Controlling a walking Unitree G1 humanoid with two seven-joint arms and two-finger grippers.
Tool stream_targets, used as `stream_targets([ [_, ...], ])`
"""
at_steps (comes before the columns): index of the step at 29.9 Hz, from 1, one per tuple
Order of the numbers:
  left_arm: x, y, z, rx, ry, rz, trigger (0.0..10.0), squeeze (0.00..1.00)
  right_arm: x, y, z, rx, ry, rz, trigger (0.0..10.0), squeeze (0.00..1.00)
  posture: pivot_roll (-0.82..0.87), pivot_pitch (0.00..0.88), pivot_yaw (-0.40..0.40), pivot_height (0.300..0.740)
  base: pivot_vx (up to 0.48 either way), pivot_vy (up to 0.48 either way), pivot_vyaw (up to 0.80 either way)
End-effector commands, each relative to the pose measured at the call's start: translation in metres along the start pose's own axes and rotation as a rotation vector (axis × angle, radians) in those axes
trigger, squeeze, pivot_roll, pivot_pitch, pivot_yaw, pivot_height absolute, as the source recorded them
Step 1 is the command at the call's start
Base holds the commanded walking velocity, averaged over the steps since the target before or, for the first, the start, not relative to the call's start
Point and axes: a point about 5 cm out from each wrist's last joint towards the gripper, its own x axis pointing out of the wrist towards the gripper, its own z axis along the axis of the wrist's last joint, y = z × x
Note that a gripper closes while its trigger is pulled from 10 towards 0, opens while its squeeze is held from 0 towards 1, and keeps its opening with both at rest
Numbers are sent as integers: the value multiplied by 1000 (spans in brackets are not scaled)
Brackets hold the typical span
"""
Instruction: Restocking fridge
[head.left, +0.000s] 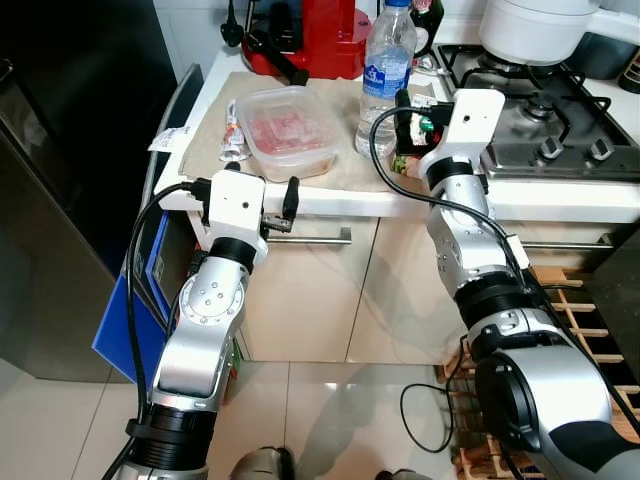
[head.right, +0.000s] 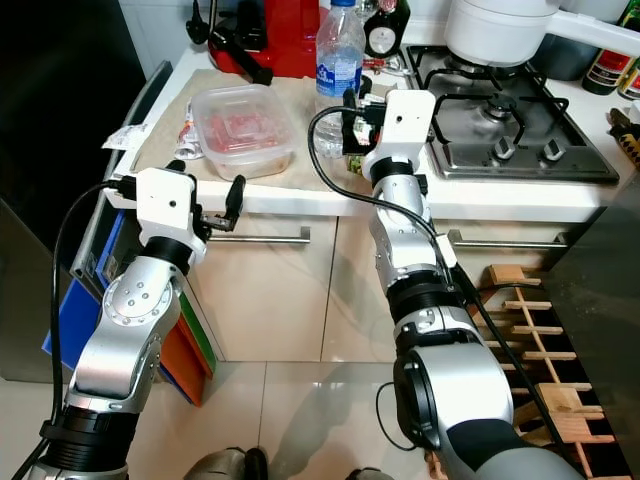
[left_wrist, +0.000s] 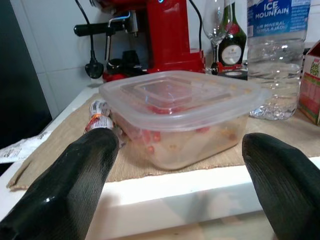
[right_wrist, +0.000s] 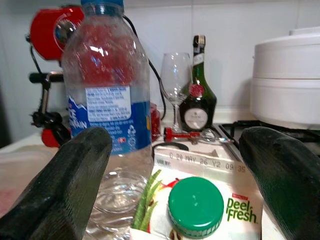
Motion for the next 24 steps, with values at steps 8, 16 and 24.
stream_targets([
  [8,0,2,2,6,-1,9,10000,0,5,-1,-1,-30,28,-46,10000,0,150,103,4,740,0,0,0],
  [16,4,2,3,0,-4,16,10000,0,7,-5,-5,-32,76,-67,4078,0,142,103,-4,740,0,0,0],
  [24,7,4,3,-1,-3,26,10000,0,9,-8,-5,-18,92,-82,0,0,139,103,-6,740,0,0,0],
])
